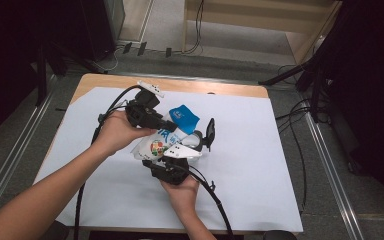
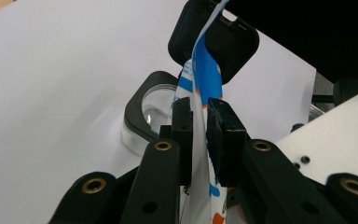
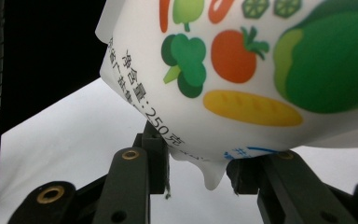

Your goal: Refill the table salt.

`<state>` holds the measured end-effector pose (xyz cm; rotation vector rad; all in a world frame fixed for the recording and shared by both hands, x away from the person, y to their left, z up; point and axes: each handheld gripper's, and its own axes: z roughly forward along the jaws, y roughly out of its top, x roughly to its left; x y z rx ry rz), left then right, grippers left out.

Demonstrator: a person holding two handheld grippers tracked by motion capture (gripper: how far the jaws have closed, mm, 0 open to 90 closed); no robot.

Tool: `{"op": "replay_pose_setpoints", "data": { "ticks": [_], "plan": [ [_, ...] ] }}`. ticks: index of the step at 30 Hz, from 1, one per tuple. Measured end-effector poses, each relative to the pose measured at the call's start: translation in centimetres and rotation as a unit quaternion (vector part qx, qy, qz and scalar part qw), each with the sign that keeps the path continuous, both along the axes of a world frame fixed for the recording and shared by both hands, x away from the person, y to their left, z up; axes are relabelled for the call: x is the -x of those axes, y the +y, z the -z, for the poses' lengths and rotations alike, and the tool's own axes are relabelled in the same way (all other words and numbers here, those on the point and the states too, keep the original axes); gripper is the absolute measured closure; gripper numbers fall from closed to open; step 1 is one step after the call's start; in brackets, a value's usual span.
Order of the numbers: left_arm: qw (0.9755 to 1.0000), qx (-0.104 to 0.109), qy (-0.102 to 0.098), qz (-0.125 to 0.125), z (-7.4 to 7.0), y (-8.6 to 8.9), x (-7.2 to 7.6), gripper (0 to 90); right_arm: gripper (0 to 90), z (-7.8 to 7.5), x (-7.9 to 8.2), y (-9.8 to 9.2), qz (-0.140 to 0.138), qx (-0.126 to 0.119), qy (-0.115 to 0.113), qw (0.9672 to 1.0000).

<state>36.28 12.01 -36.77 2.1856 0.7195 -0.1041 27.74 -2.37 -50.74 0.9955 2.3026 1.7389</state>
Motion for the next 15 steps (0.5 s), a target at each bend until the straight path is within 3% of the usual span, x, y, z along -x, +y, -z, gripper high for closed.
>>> {"op": "replay_pose_setpoints", "data": {
  "ticks": [9,12,15],
  "plan": [
    [1.0,0.004,-0.001,0.009,-0.3,1.2,0.3,76.1,66.9,0.2,0.0,-0.1,-0.001,0.0,0.003,1.0],
    [0.9997,0.013,0.011,0.018,-0.3,1.7,0.2,74.5,67.1,0.2,0.1,-0.2,-0.002,0.0,0.001,1.0],
    [0.9998,0.004,0.0,0.018,-0.5,2.0,0.5,76.0,67.4,0.3,0.0,-0.2,-0.001,0.001,0.001,1.0]
  ]
}}
